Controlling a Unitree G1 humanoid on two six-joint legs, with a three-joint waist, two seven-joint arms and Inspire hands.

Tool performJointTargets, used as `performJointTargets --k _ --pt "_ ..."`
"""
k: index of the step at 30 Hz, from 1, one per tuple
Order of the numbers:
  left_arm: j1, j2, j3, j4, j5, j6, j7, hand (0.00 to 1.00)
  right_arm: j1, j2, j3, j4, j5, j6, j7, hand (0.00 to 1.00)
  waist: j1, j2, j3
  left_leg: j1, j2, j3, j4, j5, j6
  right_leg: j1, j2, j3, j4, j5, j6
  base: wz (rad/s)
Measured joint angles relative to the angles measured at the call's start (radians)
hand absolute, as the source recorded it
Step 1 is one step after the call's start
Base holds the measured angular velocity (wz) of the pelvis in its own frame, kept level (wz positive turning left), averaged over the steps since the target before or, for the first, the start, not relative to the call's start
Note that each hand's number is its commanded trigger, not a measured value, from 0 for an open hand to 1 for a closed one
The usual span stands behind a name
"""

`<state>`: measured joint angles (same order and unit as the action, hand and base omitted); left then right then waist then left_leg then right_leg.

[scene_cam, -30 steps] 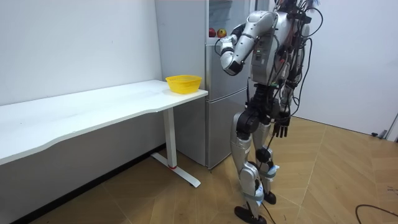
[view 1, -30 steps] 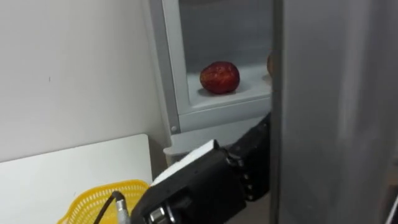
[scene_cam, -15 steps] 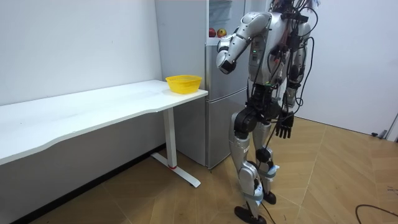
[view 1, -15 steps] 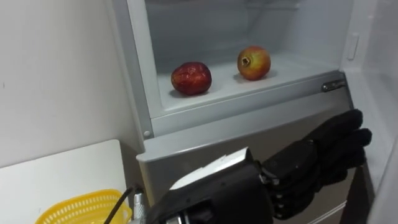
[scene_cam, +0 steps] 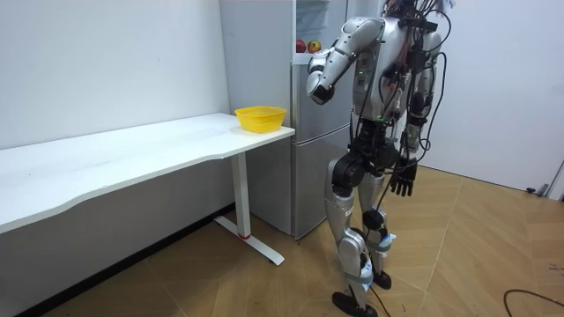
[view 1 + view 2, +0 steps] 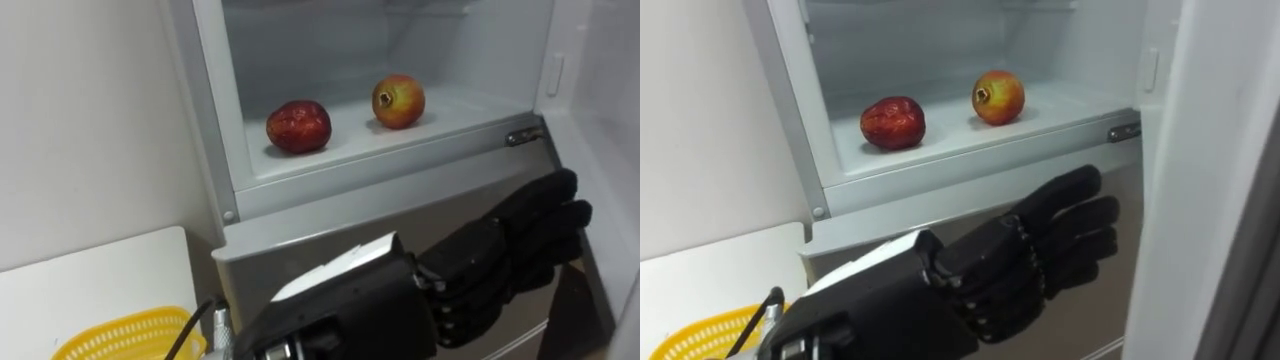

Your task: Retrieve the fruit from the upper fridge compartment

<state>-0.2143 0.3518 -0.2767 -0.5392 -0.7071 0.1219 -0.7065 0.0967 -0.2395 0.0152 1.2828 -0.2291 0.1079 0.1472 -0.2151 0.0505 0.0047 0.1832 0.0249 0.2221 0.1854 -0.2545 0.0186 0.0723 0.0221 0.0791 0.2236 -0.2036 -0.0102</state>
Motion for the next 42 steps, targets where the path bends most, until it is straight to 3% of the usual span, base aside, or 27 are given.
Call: performJointTargets --k 11,16,23,28,33,38,42 --pt "0.0 0.0 -0.001 0.002 -0.003 0.0 0.001 0.0 0.002 0.0 0.0 -0.001 0.03 0.001 0.006 0.0 -0.003 0.001 -0.0006 0.002 0.001 0.018 0.0 0.0 0.0 -0.001 0.0 0.003 -0.003 0.004 0.001 -0.02" --pt "-0.017 0.0 -0.001 0.005 -0.003 0.001 -0.003 0.0 0.007 -0.001 -0.001 -0.002 0.029 0.002 0.009 0.0 -0.006 0.014 -0.0033 -0.006 0.001 0.019 0.0 0.0 0.0 -0.005 -0.001 0.002 -0.009 0.008 0.003 0.0" --pt "-0.102 -0.017 -0.035 0.039 -0.009 0.002 -0.001 0.0 0.0 -0.014 -0.004 0.006 0.028 0.003 0.029 0.0 -0.064 0.038 -0.0006 -0.006 0.0 0.025 0.001 0.0 0.0 -0.004 0.001 0.019 -0.019 0.015 0.007 -0.05" --pt "-0.137 -0.034 -0.074 0.057 -0.009 0.002 0.016 0.0 0.004 -0.023 -0.008 0.012 0.029 0.016 0.027 0.0 -0.092 0.038 -0.0005 -0.009 0.001 0.041 0.001 0.0 0.0 -0.017 0.004 0.03 -0.02 0.015 0.007 -0.09" --pt "-0.229 -0.072 -0.13 0.114 -0.007 0.002 0.035 0.0 0.001 -0.024 -0.008 0.011 0.029 0.015 0.027 0.0 -0.114 0.039 0.0005 -0.01 0.002 0.053 0.001 0.0 0.0 -0.021 0.007 0.042 -0.019 0.017 0.006 -0.07" --pt "-0.299 -0.077 -0.167 0.156 -0.009 0.002 0.05 0.0 -0.003 -0.024 -0.008 0.01 0.034 0.015 0.012 0.0 -0.136 0.042 0.0021 -0.009 0.007 0.061 0.001 0.0 0.0 -0.022 0.014 0.058 -0.02 0.02 0.003 -0.1" --pt "-0.307 -0.079 -0.172 0.163 -0.01 0.002 0.065 0.0 -0.011 -0.029 -0.008 0.01 0.029 0.015 0.007 0.0 -0.162 0.046 0.0037 -0.004 0.014 0.08 0.001 0.0 0.0 -0.021 0.017 0.06 -0.022 0.022 -0.001 -0.08"
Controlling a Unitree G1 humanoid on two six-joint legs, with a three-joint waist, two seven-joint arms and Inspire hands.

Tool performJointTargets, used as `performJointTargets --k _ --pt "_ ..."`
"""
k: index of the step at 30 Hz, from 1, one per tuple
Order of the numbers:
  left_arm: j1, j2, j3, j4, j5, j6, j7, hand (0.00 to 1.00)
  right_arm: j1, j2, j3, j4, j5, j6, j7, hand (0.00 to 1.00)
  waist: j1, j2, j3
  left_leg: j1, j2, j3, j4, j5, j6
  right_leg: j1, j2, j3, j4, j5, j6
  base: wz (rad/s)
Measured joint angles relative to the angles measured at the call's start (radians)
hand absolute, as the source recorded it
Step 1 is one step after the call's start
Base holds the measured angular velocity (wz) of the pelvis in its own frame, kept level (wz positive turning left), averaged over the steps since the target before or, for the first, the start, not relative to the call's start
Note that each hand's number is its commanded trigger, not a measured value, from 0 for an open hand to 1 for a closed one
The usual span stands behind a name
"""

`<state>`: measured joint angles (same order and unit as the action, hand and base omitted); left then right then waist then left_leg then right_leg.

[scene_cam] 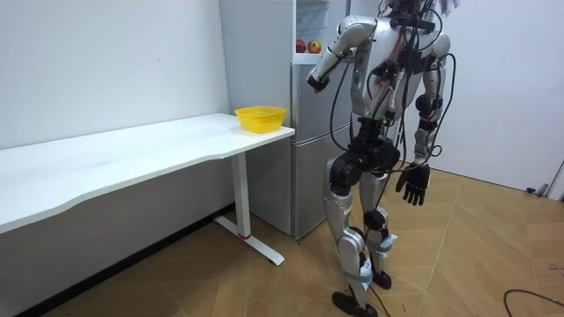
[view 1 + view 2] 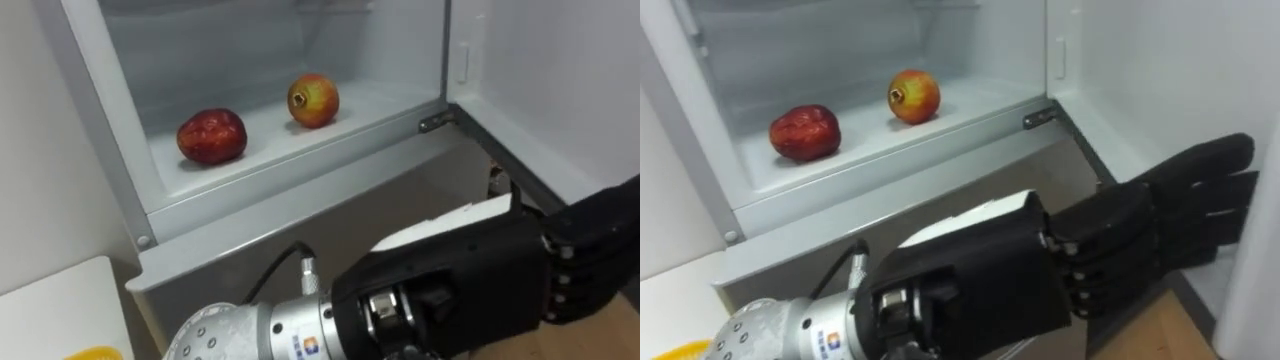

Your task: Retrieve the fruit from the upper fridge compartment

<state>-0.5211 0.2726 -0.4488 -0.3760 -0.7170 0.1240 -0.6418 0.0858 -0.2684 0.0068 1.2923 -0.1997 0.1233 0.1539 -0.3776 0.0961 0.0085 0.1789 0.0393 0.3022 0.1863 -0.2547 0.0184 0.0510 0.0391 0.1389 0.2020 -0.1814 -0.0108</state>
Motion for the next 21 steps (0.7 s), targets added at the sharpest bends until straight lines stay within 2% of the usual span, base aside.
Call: performJointTargets --k 4,7,14,16,21 --pt "0.0 -0.007 -0.002 0.003 -0.001 0.0 0.006 0.0 0.001 -0.01 -0.001 0.0 0.0 0.0 0.002 0.0 -0.005 0.004 0.0019 0.005 0.0 0.021 0.0 0.0 0.0 0.0 0.003 0.011 0.0 0.001 -0.001 -0.09" --pt "-0.002 -0.008 -0.011 0.003 -0.002 -0.001 0.024 0.0 0.002 -0.019 -0.001 0.001 0.003 0.0 0.001 0.0 -0.014 0.008 0.0003 0.004 0.0 0.027 0.001 0.0 0.0 0.0 0.003 0.013 -0.012 0.001 -0.001 -0.02" --pt "-0.062 -0.013 -0.046 0.037 -0.023 -0.002 0.052 0.0 -0.006 -0.024 0.0 0.002 0.017 0.0 0.001 0.0 -0.029 0.013 -0.0008 0.004 0.002 0.037 0.0 0.0 0.0 0.003 0.001 0.011 -0.012 0.002 -0.002 -0.01" --pt "-0.064 -0.013 -0.046 0.037 -0.023 -0.002 0.053 0.0 -0.006 -0.026 0.0 0.002 0.021 0.0 0.001 0.0 -0.03 0.015 0.0001 0.006 0.003 0.053 0.0 0.0 0.0 0.003 0.003 0.015 -0.012 0.003 -0.002 -0.07" --pt "-0.064 -0.015 -0.046 0.037 -0.031 -0.002 0.057 0.0 -0.006 -0.028 0.001 0.002 0.031 -0.001 0.001 0.0 -0.031 0.016 0.0009 0.006 0.006 0.054 0.0 0.0 0.0 0.001 0.006 0.022 -0.014 0.004 -0.004 -0.04"
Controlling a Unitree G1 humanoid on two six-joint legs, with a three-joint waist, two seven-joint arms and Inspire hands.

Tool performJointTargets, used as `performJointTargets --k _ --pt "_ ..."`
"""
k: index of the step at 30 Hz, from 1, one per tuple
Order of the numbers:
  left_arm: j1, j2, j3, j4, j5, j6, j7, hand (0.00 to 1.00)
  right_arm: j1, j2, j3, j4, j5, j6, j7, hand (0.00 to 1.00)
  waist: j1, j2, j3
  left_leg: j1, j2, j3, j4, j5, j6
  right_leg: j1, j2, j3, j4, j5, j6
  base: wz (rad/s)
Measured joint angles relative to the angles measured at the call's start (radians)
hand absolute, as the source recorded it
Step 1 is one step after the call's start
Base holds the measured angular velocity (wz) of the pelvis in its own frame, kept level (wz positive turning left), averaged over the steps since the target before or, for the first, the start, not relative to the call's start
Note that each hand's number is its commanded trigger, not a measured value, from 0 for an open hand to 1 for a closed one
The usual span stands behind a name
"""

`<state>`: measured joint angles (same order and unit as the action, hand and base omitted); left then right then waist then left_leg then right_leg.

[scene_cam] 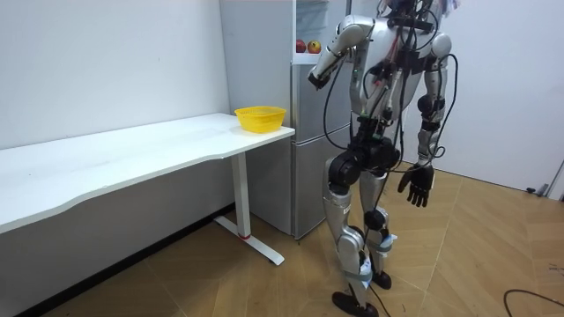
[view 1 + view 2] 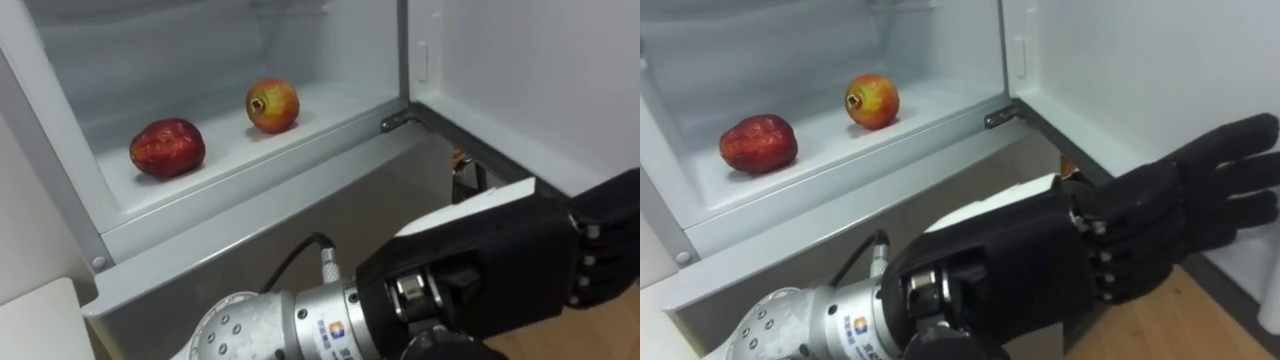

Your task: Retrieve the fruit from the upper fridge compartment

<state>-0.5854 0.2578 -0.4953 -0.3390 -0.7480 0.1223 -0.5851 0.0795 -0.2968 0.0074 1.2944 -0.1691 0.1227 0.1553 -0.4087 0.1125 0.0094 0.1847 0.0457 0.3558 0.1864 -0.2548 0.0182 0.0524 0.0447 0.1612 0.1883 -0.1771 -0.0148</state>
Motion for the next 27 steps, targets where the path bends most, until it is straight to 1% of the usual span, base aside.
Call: performJointTargets --k 7,9,11,13,14,15,16,17,18,19,20,21,22,23,24,25,26,27 --pt "0.0 -0.001 0.0 0.0 -0.004 0.0 0.022 0.0 -0.001 0.0 0.0 -0.002 0.01 0.001 -0.004 0.0 0.006 0.002 0.0009 0.0 -0.002 0.0 0.0 0.0 0.0 -0.001 0.001 0.001 -0.001 0.0 0.0 0.0" --pt "0.0 -0.001 0.012 -0.004 -0.004 0.001 0.033 0.0 0.0 0.0 0.0 -0.002 0.011 0.002 -0.011 0.0 0.017 0.006 -0.0004 0.0 -0.002 -0.002 0.0 0.0 0.0 -0.001 0.001 0.001 0.0 0.0 0.0 0.0" --pt "0.0 0.0 0.035 -0.013 -0.003 0.002 0.037 0.0 0.005 -0.001 -0.002 -0.001 0.006 0.001 -0.011 0.0 0.033 0.01 0.0 0.0 -0.001 -0.003 0.0 0.0 0.0 -0.001 0.002 0.0 0.001 0.0 -0.001 0.0" --pt "0.0 0.015 0.076 -0.042 -0.004 0.002 0.038 0.0 0.012 0.001 -0.017 -0.005 0.006 0.0 -0.009 0.0 0.053 0.011 0.0001 -0.002 -0.001 -0.006 -0.001 0.0 0.0 -0.003 0.002 0.0 0.003 0.001 -0.001 0.02" --pt "0.0 0.027 0.117 -0.071 -0.007 0.002 0.041 0.0 0.017 0.003 -0.031 -0.004 0.017 -0.001 -0.009 0.0 0.065 0.011 0.0 -0.002 0.0 -0.011 -0.001 0.0 0.0 -0.002 0.004 -0.001 0.003 0.001 -0.002 0.0" --pt "0.0 0.034 0.17 -0.097 -0.007 0.001 0.048 0.0 0.021 0.002 -0.043 0.001 0.024 -0.002 -0.01 0.0 0.085 0.01 0.0 0.0 0.001 -0.017 -0.006 0.0 -0.001 -0.001 0.005 -0.001 0.005 0.001 -0.002 0.0" --pt "0.0 0.037 0.195 -0.108 -0.007 -0.001 0.054 0.0 0.022 0.002 -0.048 0.001 0.024 -0.002 -0.011 0.0 0.093 0.009 -0.0001 -0.002 0.001 -0.028 -0.008 0.001 -0.001 0.001 0.005 -0.004 0.008 0.001 -0.003 0.09" --pt "0.0 0.049 0.243 -0.126 -0.006 -0.007 0.07 0.0 0.027 0.003 -0.06 0.001 0.024 -0.004 -0.013 0.0 0.107 0.004 0.0026 -0.002 0.002 -0.054 -0.013 0.001 -0.002 0.0 0.006 -0.018 0.018 0.001 -0.003 0.21" --pt "0.0 0.061 0.283 -0.141 -0.005 -0.008 0.083 0.0 0.038 0.006 -0.074 0.001 0.024 -0.01 -0.019 0.0 0.124 -0.002 0.002 0.0 0.001 -0.063 -0.021 0.001 -0.002 0.0 0.006 -0.029 0.018 0.001 -0.003 0.26" --pt "0.0 0.069 0.302 -0.15 -0.005 -0.009 0.091 0.0 0.042 0.009 -0.074 0.001 0.024 -0.014 -0.025 0.0 0.139 -0.006 0.0021 0.0 0.002 -0.064 -0.021 0.001 -0.002 -0.001 0.006 -0.034 0.019 0.001 -0.003 0.21" --pt "0.0 0.08 0.333 -0.165 -0.004 -0.011 0.107 0.0 0.055 0.013 -0.074 0.003 0.023 -0.019 -0.038 0.0 0.164 -0.017 0.0021 0.0 0.003 -0.071 -0.021 0.002 -0.004 0.0 0.007 -0.039 0.019 0.002 -0.004 0.25" --pt "0.002 0.09 0.352 -0.174 -0.005 -0.02 0.133 0.0 0.067 0.017 -0.074 0.008 0.022 -0.023 -0.05 0.0 0.18 -0.028 0.0009 -0.001 0.003 -0.087 -0.021 0.002 -0.004 0.006 0.005 -0.054 0.019 0.002 -0.005 0.29" --pt "0.005 0.094 0.362 -0.18 -0.005 -0.021 0.145 0.0 0.072 0.019 -0.074 0.012 0.019 -0.024 -0.054 0.0 0.19 -0.034 0.0001 0.0 0.002 -0.093 -0.022 0.002 -0.004 0.008 0.005 -0.059 0.018 0.002 -0.005 0.3" --pt "0.017 0.101 0.385 -0.197 -0.005 -0.024 0.163 0.0 0.078 0.02 -0.074 0.013 0.004 -0.026 -0.059 0.0 0.212 -0.042 -0.0005 0.001 0.002 -0.095 -0.021 0.003 -0.004 0.014 0.003 -0.065 0.014 0.002 -0.005 0.22" --pt "0.035 0.114 0.409 -0.217 -0.004 -0.034 0.184 0.0 0.079 0.021 -0.074 0.013 -0.003 -0.028 -0.067 0.0 0.232 -0.048 -0.0009 0.0 0.0 -0.107 -0.02 0.003 -0.005 0.017 -0.001 -0.079 0.012 0.001 -0.005 0.21" --pt "0.045 0.119 0.423 -0.228 -0.003 -0.04 0.191 0.0 0.081 0.023 -0.075 0.013 -0.006 -0.031 -0.071 0.0 0.24 -0.049 -0.0014 -0.002 -0.002 -0.116 -0.02 0.003 -0.005 0.018 -0.003 -0.086 0.011 0.001 -0.005 0.24" --pt "0.059 0.124 0.452 -0.242 -0.003 -0.043 0.205 0.0 0.09 0.026 -0.084 0.01 -0.02 -0.036 -0.077 0.0 0.259 -0.052 -0.0021 -0.002 -0.004 -0.12 -0.02 0.003 -0.006 0.015 -0.006 -0.094 0.011 0.001 -0.005 0.25" --pt "0.075 0.129 0.484 -0.254 0.0 -0.049 0.226 0.0 0.099 0.03 -0.097 0.006 -0.039 -0.037 -0.08 0.0 0.28 -0.053 -0.0049 -0.004 -0.006 -0.129 -0.02 0.003 -0.006 0.016 -0.009 -0.102 0.011 0.0 -0.003 0.23"
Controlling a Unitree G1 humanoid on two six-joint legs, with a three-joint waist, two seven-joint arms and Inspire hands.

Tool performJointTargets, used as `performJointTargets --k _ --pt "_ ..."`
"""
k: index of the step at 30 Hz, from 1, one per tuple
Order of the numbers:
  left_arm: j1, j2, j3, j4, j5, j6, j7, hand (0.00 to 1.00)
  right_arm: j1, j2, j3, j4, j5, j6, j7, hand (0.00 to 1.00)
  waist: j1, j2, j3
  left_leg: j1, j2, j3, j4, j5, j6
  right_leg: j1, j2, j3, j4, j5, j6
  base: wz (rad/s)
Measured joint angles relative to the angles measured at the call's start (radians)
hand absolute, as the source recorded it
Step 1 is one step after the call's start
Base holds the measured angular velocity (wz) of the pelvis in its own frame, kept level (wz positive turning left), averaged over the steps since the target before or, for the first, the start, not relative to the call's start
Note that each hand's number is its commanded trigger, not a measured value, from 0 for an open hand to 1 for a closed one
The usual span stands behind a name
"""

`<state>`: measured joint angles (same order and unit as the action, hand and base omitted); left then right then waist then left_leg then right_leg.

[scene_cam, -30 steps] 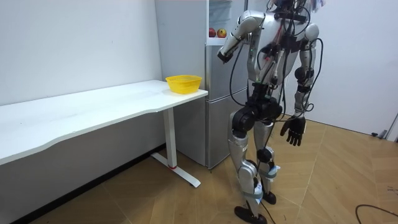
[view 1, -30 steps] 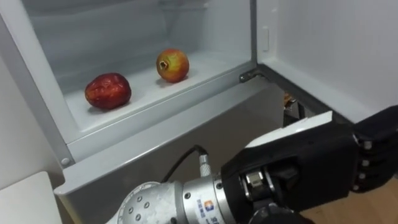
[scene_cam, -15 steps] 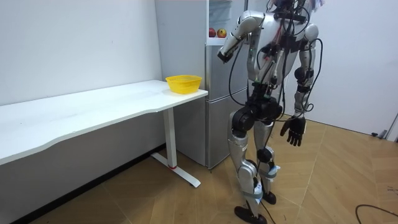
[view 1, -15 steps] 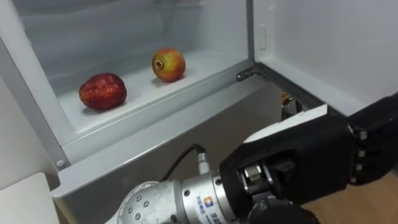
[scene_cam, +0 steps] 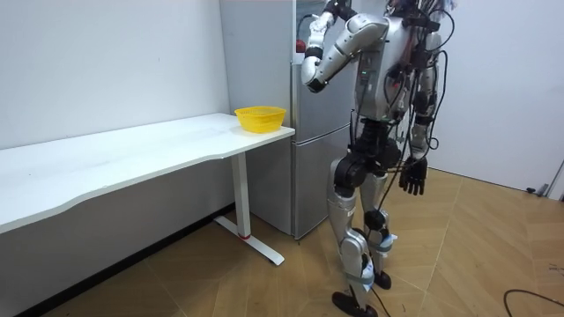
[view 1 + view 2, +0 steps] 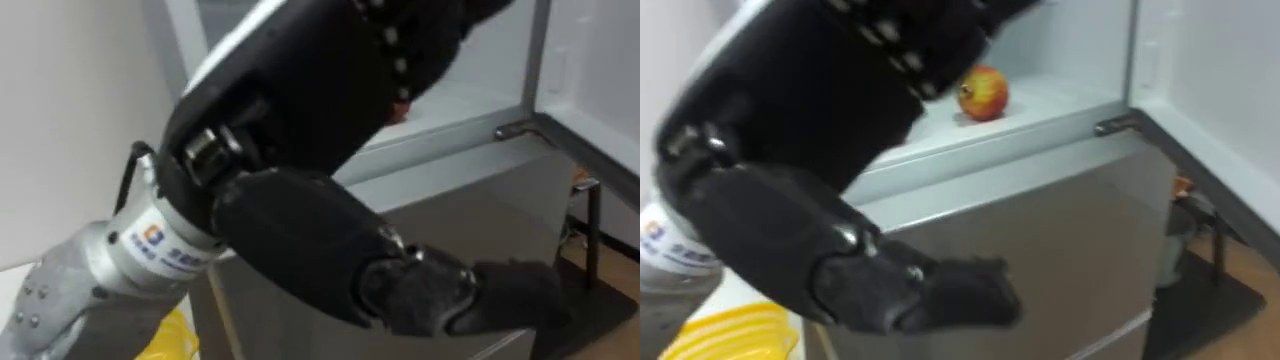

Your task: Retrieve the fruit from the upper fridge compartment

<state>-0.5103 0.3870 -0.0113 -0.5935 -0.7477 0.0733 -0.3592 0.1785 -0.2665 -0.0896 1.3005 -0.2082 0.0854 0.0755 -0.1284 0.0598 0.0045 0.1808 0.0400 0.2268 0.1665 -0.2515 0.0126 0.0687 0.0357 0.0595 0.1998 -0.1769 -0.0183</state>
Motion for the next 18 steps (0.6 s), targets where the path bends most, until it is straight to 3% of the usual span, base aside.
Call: performJointTargets --k 3,5,7,12,15,18 --pt "0.079 0.005 0.068 -0.042 0.066 -0.034 0.064 0.0 0.018 0.025 -0.011 -0.011 -0.023 0.001 -0.01 0.0 0.044 0.001 -0.0125 -0.001 -0.002 -0.033 0.002 0.0 0.0 0.018 -0.006 -0.031 -0.008 0.0 0.001 0.3" --pt "0.144 0.013 0.112 -0.052 0.12 -0.043 0.089 0.0 0.024 0.037 -0.013 -0.012 -0.047 0.002 -0.012 0.0 0.063 0.0 -0.0163 0.003 -0.003 -0.042 0.004 0.0 0.0 0.024 -0.006 -0.038 -0.012 0.0 0.001 0.18" --pt "0.187 0.024 0.154 -0.052 0.173 -0.042 0.123 0.0 0.024 0.041 -0.015 -0.009 -0.082 0.0 -0.014 0.0 0.083 0.003 -0.0138 0.001 -0.005 -0.053 0.011 0.0 0.0 0.031 -0.01 -0.05 -0.013 0.0 0.001 0.22" --pt "0.258 0.029 0.313 -0.053 0.173 -0.061 0.194 0.0 0.031 0.051 -0.023 -0.015 -0.104 0.0 -0.032 0.0 0.12 0.014 -0.0092 0.002 -0.014 -0.099 0.02 0.001 -0.001 0.052 -0.02 -0.09 -0.014 -0.01 0.005 0.26" --pt "0.333 0.029 0.364 -0.05 0.172 -0.104 0.226 0.0 0.036 0.055 -0.02 -0.021 -0.11 0.0 -0.029 0.0 0.151 0.017 -0.0086 0.002 -0.017 -0.106 0.02 0.001 -0.001 0.053 -0.025 -0.098 -0.012 -0.015 0.006 0.08" --pt "0.414 0.028 0.382 -0.031 0.173 -0.107 0.249 0.0 0.038 0.055 -0.02 -0.022 -0.108 0.001 -0.03 0.0 0.167 0.014 -0.0074 -0.004 -0.022 -0.13 0.024 0.001 -0.001 0.058 -0.033 -0.121 -0.013 -0.016 0.008 0.18"
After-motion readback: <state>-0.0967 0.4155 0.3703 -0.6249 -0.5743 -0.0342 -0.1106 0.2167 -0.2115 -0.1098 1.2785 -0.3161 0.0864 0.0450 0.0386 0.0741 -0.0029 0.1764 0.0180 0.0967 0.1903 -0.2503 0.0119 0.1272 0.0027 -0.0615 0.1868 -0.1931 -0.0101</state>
